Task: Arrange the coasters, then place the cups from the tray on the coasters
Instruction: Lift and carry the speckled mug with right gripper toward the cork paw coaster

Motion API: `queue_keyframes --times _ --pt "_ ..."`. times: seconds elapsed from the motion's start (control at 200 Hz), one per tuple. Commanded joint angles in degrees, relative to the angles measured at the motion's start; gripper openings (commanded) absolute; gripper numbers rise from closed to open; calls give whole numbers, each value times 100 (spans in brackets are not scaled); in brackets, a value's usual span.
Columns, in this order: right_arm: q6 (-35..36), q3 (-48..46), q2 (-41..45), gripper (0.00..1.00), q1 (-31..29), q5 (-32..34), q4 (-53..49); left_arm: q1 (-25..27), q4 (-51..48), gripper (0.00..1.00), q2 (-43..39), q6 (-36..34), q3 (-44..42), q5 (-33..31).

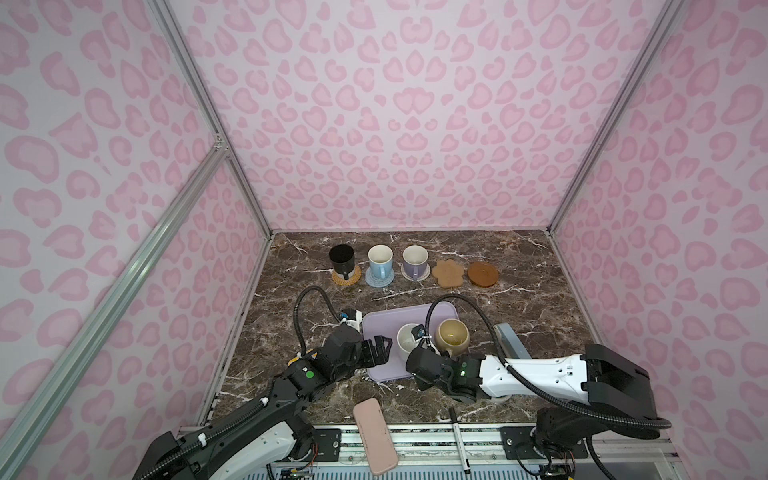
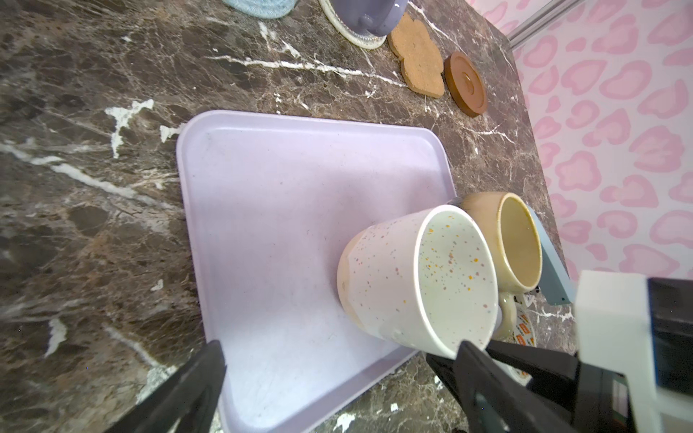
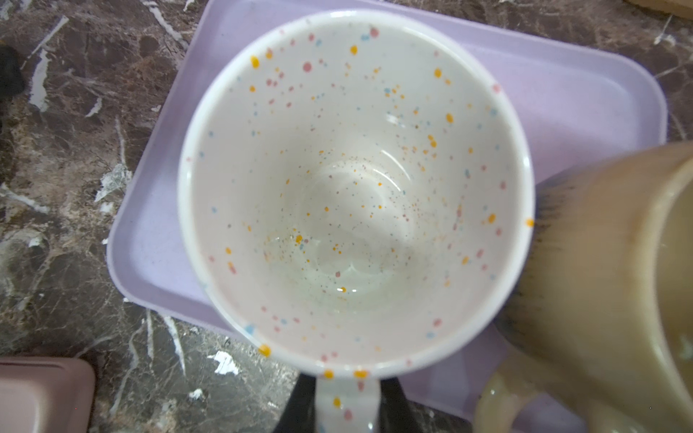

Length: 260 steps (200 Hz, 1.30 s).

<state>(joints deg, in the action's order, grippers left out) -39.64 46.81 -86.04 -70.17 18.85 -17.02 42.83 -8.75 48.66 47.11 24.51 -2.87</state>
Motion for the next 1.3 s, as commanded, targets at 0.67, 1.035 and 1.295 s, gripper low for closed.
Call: queue_keyframes --times 0.67,1.035,1.295 --pt "950 686 738 0 468 710 150 -4 311 97 -270 43 981 -337" --pt "1411 786 1153 0 1592 122 558 -3 503 97 602 -206 1935 -110" --pt "1677 936 1152 0 2347 -309 653 -3 701 97 1645 -374 2671 303"
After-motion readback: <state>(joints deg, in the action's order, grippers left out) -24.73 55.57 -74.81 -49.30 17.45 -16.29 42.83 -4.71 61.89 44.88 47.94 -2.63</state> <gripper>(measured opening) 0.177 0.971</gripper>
